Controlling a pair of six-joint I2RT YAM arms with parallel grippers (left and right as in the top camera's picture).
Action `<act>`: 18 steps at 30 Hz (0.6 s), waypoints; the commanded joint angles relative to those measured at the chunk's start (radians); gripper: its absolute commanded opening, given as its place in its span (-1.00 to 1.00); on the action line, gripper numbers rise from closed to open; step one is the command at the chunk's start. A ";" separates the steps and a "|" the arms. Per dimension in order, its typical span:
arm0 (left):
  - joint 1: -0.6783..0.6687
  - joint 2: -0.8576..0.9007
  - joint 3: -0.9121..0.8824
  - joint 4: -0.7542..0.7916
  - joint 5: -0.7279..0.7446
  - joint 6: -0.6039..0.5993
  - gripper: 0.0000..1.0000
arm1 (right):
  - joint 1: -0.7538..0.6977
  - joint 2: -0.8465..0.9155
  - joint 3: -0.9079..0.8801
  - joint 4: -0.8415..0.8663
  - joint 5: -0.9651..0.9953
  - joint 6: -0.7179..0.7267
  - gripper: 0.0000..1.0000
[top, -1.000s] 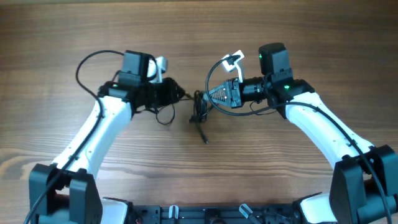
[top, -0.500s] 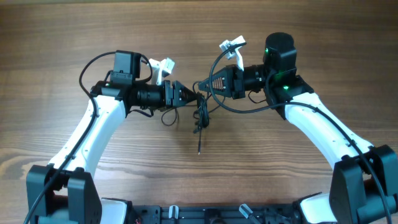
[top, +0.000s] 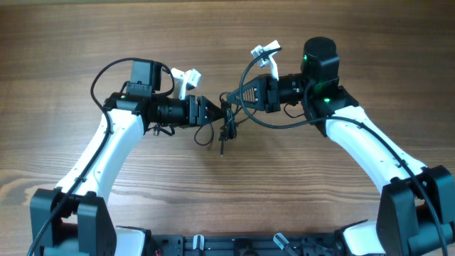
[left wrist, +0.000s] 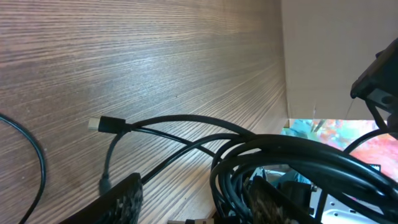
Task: Untangle cables
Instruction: 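Raise the cables and grasp them between both grippers in the centre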
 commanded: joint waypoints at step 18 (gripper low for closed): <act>-0.014 0.147 -0.002 0.313 0.271 -0.164 0.11 | 0.003 -0.013 0.013 0.027 -0.043 0.013 -0.92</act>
